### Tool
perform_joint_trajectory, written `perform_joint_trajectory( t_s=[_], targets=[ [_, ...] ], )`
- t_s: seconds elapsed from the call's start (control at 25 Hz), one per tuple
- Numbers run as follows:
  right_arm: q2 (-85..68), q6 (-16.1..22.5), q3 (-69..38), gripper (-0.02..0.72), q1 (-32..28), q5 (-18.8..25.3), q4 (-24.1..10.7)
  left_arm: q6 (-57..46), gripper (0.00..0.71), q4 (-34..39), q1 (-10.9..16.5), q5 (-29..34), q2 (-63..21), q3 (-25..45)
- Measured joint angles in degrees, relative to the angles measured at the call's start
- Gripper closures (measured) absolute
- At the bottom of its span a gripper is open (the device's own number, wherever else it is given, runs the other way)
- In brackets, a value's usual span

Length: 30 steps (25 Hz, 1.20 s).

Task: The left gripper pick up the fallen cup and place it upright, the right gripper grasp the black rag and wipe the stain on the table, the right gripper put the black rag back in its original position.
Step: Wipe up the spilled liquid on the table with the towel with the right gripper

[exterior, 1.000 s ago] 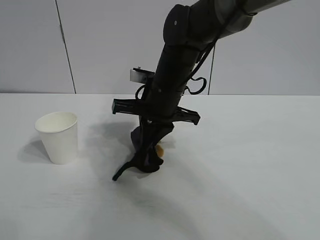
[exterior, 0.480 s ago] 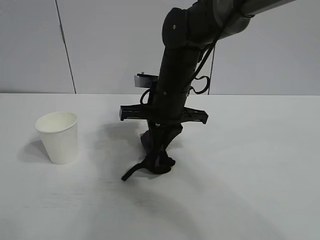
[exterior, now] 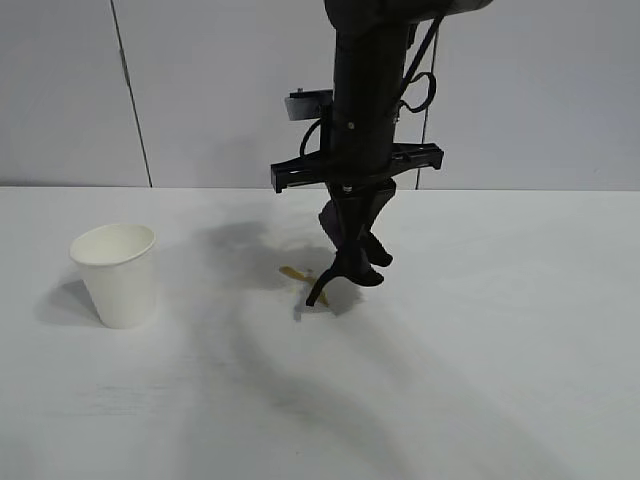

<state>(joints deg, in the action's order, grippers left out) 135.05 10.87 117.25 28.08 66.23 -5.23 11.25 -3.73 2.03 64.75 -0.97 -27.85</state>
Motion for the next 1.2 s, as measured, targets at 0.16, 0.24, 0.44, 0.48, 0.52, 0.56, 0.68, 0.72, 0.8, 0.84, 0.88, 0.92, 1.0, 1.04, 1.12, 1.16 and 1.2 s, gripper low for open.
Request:
perform_joint_trajectory(
  t_s=[0.16,0.24,0.44,0.48,0.52,0.56,0.68,0.72,0.8,0.84,0.88,0.92,1.0,1.04,1.12,1.16,1.2],
  targets=[
    [3.0,0.1,0.0,0.629,0.0,-1.2,4.3,0.0,0.050,0.0,0.0,0.0,0.0,0.0],
    [4.5,0.1,0.0,0.629,0.0,-1.6,6.8,0.0,0.050,0.0,0.0,0.0,0.0,0.0],
    [4.9,0.1,0.2,0.629,0.2,-2.3,9.8,0.0,0.050,0.0,0.0,0.0,0.0,0.0],
    [4.9,0.1,0.2,0.629,0.5,-2.7,10.5,0.0,0.050,0.0,0.0,0.0,0.0,0.0],
    [4.9,0.0,0.2,0.629,0.7,-3.0,11.1,0.0,0.050,0.0,0.0,0.0,0.0,0.0],
    [4.9,0.0,0.2,0.629,0.8,-3.4,12.0,0.0,0.050,0.0,0.0,0.0,0.0,0.0],
    [5.0,-0.2,0.2,0.629,1.3,-5.6,14.0,0.0,0.050,0.0,0.0,0.0,0.0,0.0],
    [5.1,-0.2,0.2,0.629,1.3,-6.5,14.5,0.0,0.050,0.0,0.0,0.0,0.0,0.0],
    [5.3,-0.2,0.2,0.629,1.5,-8.1,15.7,0.0,0.050,0.0,0.0,0.0,0.0,0.0],
    [5.5,-0.2,0.2,0.629,1.5,-8.9,16.5,0.0,0.050,0.0,0.0,0.0,0.0,0.0],
    [5.7,-0.2,0.2,0.629,1.5,-9.4,17.3,0.0,0.050,0.0,0.0,0.0,0.0,0.0],
    [5.9,-0.2,0.2,0.629,1.5,-9.7,18.0,0.0,0.050,0.0,0.0,0.0,0.0,0.0],
    [6.2,-0.2,0.2,0.629,1.5,-10.0,19.6,0.0,0.050,0.0,0.0,0.0,0.0,0.0],
    [6.3,-0.2,0.2,0.629,1.5,-10.2,20.6,0.0,0.050,0.0,0.0,0.0,0.0,0.0],
    [6.5,-0.2,0.2,0.629,1.5,-10.3,22.0,0.0,0.050,0.0,0.0,0.0,0.0,0.0],
    [6.6,-0.2,0.2,0.629,1.5,-10.3,22.7,0.0,0.050,0.0,0.0,0.0,0.0,0.0],
    [6.6,-0.2,0.3,0.629,1.5,-10.3,23.3,0.0,0.050,0.0,0.0,0.0,0.0,0.0]
  ],
)
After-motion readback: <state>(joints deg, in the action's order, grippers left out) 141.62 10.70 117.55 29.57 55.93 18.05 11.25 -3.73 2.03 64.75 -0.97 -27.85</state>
